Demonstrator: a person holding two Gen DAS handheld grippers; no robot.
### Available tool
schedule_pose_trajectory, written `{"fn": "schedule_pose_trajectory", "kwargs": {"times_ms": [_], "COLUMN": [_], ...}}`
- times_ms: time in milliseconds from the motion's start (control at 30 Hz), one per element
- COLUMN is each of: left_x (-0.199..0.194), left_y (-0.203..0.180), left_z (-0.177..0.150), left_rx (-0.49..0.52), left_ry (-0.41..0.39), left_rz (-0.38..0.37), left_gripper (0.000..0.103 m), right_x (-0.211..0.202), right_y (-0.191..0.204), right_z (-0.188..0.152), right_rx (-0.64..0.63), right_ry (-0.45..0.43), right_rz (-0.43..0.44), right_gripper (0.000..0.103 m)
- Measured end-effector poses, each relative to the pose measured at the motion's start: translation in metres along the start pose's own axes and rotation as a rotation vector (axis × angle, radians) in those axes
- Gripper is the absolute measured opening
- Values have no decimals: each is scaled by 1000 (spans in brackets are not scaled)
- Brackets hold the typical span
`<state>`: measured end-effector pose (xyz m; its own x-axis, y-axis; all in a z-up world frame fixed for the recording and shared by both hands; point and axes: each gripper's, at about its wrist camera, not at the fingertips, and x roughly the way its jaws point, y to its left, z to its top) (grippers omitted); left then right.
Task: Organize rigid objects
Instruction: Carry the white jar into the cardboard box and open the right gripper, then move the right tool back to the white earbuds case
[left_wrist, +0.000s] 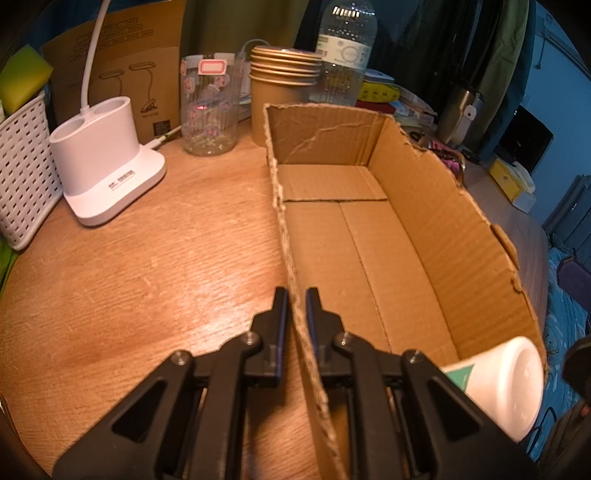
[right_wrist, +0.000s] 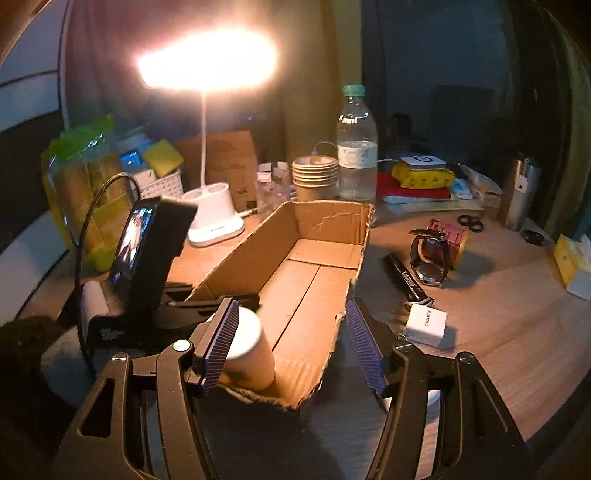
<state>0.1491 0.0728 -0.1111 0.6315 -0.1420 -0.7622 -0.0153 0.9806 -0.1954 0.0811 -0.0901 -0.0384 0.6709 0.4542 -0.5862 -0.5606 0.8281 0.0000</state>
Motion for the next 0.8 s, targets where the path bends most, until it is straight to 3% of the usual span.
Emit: {"fn": "schedule_pose_trajectory", "kwargs": {"times_ms": [67, 167, 433, 567, 800], "left_x": [0, 0, 0, 0, 0], "left_y": [0, -1, 0, 0, 0], "left_z": [0, 0, 0, 0, 0], "left_rx": [0, 0, 0, 0, 0], "left_ry": [0, 0, 0, 0, 0], "left_rz": [0, 0, 0, -1, -1], "left_gripper": [10, 11, 11, 11, 11], "right_x": [11, 16, 45, 65, 61], "right_y": [2, 0, -22, -19, -11], "right_z": [-2, 0, 10, -2, -5], "right_rx": [-8, 9, 6, -28, -43], "right_ry": [38, 26, 53, 145, 143], "right_rz": [-7, -2, -165, -174, -148], "right_gripper": [64, 64, 64, 64, 64]}}
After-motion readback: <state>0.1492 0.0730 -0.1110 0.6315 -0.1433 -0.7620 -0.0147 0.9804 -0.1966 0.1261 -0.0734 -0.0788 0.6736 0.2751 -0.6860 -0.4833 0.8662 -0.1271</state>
